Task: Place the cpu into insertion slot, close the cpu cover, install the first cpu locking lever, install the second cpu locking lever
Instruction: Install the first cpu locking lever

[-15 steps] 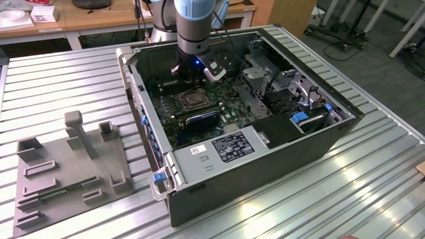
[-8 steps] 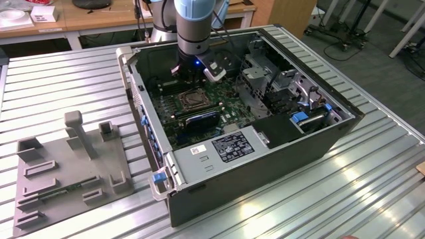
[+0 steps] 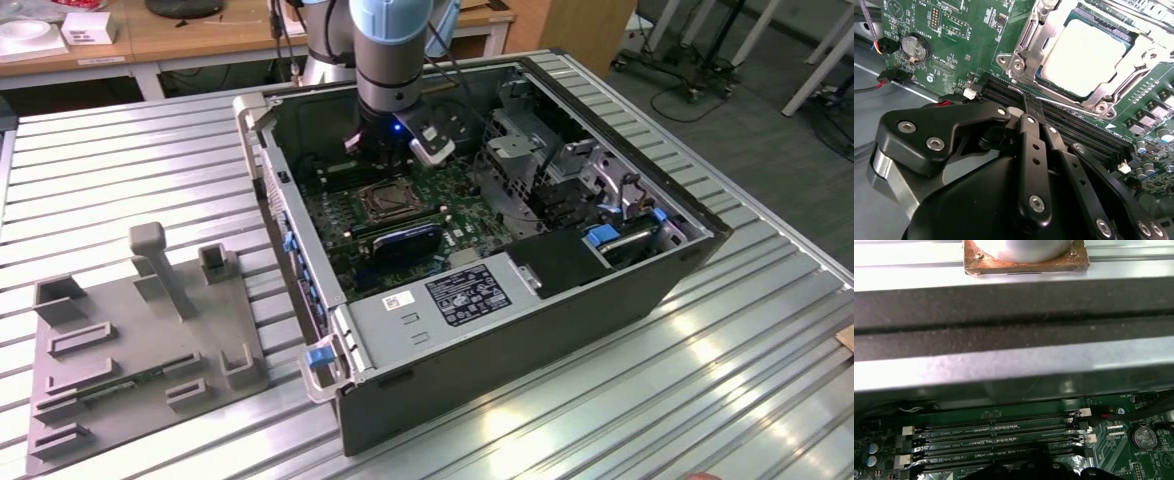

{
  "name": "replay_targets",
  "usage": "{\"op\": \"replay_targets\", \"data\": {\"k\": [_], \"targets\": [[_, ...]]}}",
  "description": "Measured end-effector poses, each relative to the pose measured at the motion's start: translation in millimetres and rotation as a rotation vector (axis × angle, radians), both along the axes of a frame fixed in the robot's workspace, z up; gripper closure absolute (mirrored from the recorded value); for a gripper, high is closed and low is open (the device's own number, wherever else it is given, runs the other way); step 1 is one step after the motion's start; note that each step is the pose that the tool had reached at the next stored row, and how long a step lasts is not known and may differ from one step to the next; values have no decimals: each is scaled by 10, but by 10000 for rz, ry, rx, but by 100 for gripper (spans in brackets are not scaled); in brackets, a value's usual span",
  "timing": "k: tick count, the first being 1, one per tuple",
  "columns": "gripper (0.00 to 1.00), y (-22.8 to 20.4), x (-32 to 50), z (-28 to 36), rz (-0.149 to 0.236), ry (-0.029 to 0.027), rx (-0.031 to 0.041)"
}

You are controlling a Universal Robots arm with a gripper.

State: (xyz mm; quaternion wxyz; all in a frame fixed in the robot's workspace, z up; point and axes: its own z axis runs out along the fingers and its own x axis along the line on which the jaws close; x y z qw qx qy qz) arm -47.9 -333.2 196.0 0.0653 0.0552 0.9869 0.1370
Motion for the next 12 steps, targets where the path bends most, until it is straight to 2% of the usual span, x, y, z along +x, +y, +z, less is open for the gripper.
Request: {"op": "replay_targets", "data": {"k": [5,12], "targets": [[89,-3,-2,-9,0,-53,-56],[89,-6,-5,-11,-1,-89,-195]]}}
